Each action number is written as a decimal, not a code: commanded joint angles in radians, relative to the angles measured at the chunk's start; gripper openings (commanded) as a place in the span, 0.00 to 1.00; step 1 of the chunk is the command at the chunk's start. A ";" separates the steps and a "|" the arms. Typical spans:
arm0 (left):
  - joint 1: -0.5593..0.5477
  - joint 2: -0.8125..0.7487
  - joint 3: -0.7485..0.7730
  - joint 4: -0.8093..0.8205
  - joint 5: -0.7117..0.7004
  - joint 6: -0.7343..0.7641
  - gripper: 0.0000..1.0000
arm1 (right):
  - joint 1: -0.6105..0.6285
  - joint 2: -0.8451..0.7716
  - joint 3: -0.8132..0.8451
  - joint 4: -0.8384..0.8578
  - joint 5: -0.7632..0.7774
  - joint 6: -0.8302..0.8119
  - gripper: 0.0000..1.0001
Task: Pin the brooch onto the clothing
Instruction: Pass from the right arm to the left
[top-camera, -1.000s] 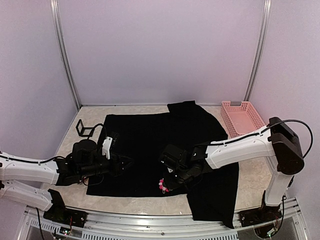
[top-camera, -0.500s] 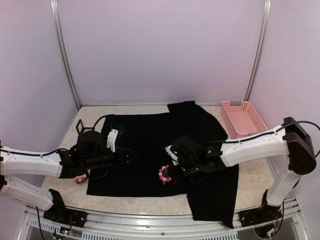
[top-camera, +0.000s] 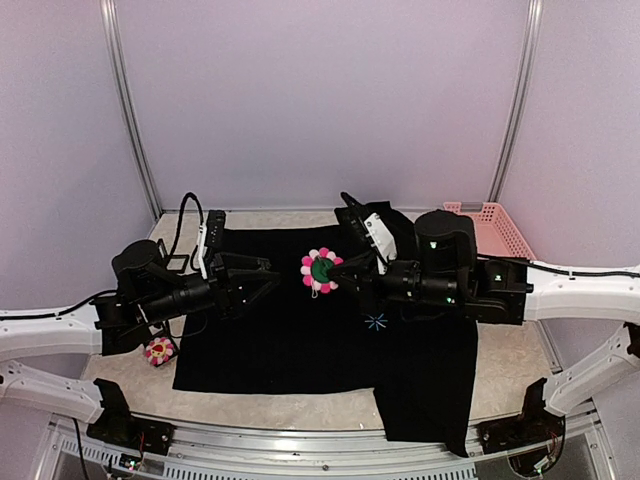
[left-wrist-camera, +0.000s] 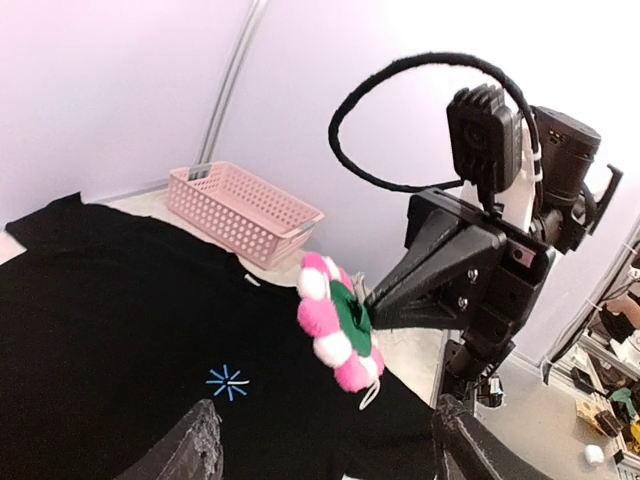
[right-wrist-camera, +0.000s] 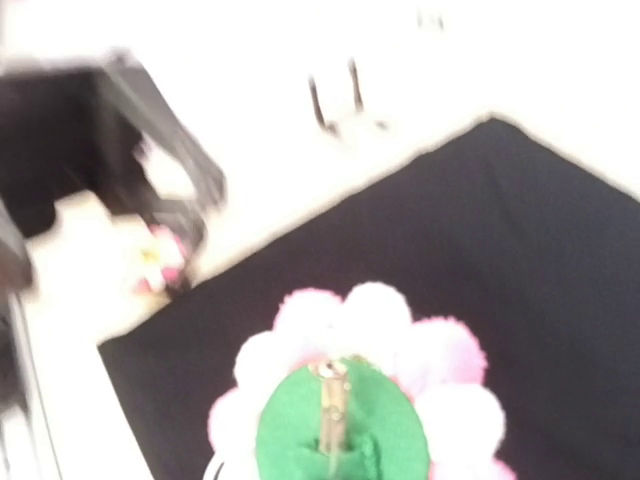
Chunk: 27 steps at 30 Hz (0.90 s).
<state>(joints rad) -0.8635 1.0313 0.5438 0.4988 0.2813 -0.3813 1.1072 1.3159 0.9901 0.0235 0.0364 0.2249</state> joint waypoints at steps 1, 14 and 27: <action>0.001 0.019 -0.016 0.135 0.122 -0.020 0.73 | -0.007 -0.061 -0.024 0.144 -0.078 -0.118 0.00; -0.067 0.141 0.040 0.296 0.064 0.058 0.80 | -0.007 0.044 0.100 0.171 -0.214 -0.184 0.00; -0.044 0.160 0.044 0.276 0.018 0.091 0.34 | -0.007 0.153 0.162 0.166 -0.241 -0.249 0.00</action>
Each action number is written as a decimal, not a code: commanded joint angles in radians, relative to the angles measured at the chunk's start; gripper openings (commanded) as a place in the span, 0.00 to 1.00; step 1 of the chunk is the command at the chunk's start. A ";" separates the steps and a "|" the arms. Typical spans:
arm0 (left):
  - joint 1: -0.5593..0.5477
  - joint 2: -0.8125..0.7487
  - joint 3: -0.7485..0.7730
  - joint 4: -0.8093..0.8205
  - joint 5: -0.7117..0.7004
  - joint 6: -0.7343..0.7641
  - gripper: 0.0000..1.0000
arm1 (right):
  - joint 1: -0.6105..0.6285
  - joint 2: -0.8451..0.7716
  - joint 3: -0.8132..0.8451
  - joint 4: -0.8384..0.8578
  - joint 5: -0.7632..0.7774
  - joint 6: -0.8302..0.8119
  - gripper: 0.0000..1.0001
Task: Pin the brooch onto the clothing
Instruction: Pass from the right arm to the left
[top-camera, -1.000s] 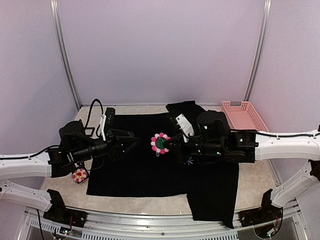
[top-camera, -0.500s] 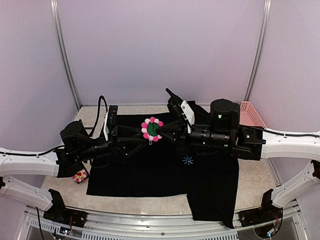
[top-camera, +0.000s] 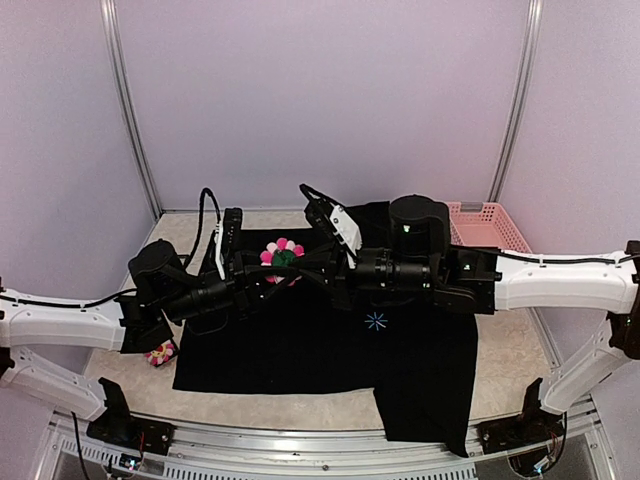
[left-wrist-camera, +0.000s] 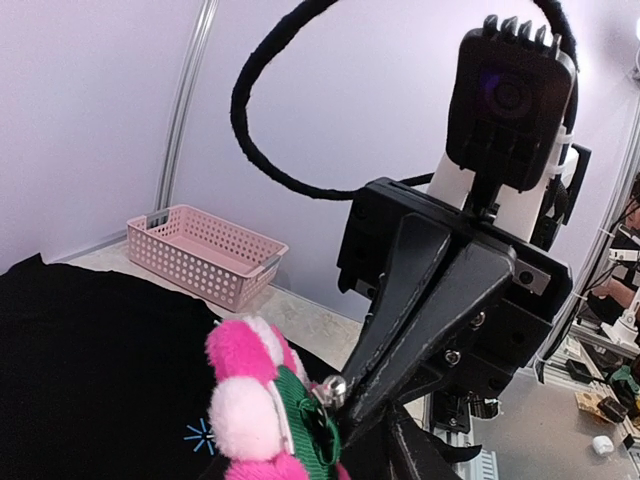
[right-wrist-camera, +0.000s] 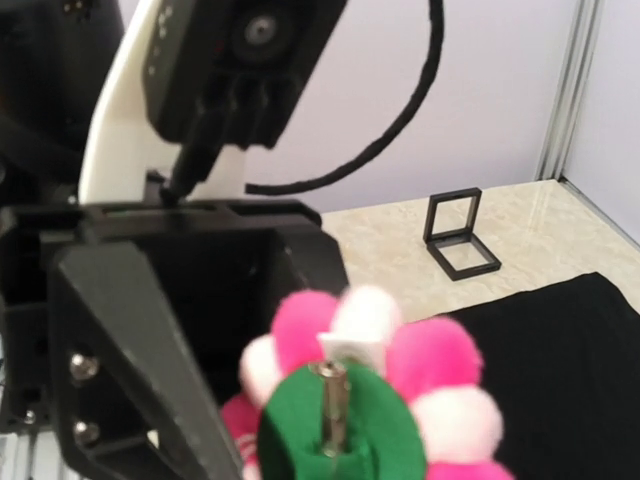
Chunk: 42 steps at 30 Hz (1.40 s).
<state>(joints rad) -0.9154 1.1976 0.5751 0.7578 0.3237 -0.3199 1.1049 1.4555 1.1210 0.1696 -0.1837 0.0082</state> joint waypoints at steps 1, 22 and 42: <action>0.007 -0.013 0.010 0.010 -0.031 0.034 0.33 | -0.005 0.014 0.028 0.021 -0.016 -0.034 0.00; 0.007 -0.026 0.004 -0.012 -0.049 0.044 0.00 | -0.013 -0.004 0.015 0.010 -0.007 -0.033 0.00; -0.001 0.003 0.063 -0.114 -0.008 0.049 0.00 | -0.135 -0.147 -0.050 -0.094 -0.302 -0.045 0.48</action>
<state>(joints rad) -0.9077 1.1873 0.6003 0.6594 0.2661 -0.2829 1.0264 1.3617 1.1057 0.0959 -0.3500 -0.0383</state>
